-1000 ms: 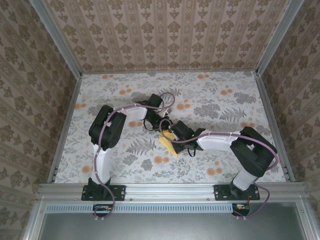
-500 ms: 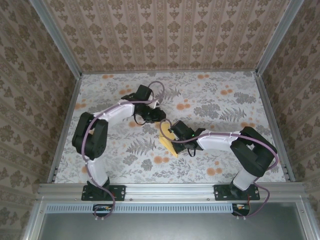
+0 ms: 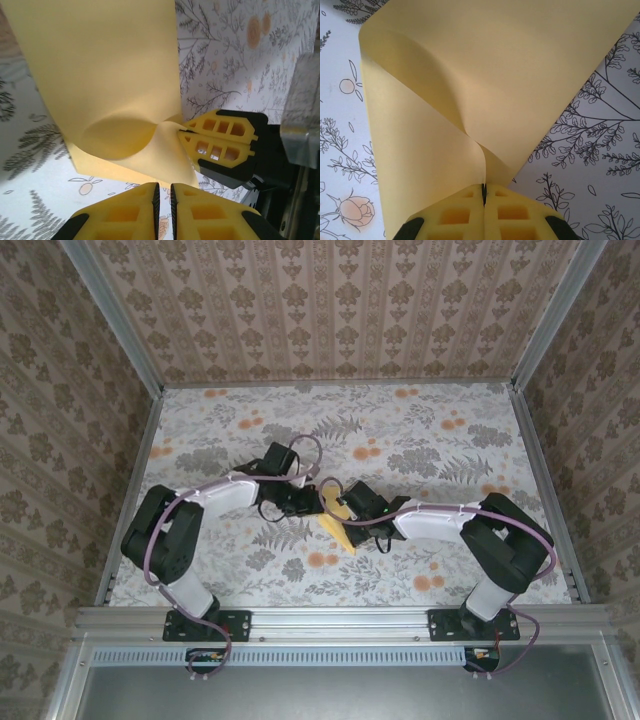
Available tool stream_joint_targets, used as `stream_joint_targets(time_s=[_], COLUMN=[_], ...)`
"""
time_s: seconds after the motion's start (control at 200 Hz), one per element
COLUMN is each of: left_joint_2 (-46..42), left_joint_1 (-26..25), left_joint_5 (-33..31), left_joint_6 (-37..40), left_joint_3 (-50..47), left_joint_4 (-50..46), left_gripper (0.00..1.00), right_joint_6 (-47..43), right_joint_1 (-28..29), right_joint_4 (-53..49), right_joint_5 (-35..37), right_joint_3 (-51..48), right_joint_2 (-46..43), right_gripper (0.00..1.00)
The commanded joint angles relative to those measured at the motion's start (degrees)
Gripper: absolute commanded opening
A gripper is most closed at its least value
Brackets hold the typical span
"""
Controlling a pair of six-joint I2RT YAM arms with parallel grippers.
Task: Fold a paper plane with a square sheet of paper (fold left side to right side)
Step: Third fold the triangle at the center of the table.
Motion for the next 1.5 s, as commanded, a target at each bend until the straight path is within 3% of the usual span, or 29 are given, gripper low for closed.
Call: stream_joint_targets(time_s=[0.0, 0.345, 1.495], left_joint_2=[-0.79, 4.21, 9.8], left_joint_1=[-1.16, -3.66, -3.04], left_joint_5=[2.6, 2.19, -4.07], left_joint_6=[-3.25, -4.08, -1.87], left_joint_3=[-1.19, 0.37, -0.63], left_joint_4=[6.59, 7.67, 4.53], left_gripper=[0.17, 0.16, 0.14], right_joint_6=[-0.56, -0.64, -0.73], right_joint_1=[-0.02, 0.03, -0.02], right_joint_4=[-4.26, -4.62, -5.05], right_joint_5=[-1.58, -1.48, -1.62], right_joint_3=[-0.05, 0.0, 0.24], right_joint_2=[2.28, 2.44, 3.63], right_gripper=[0.0, 0.0, 0.0])
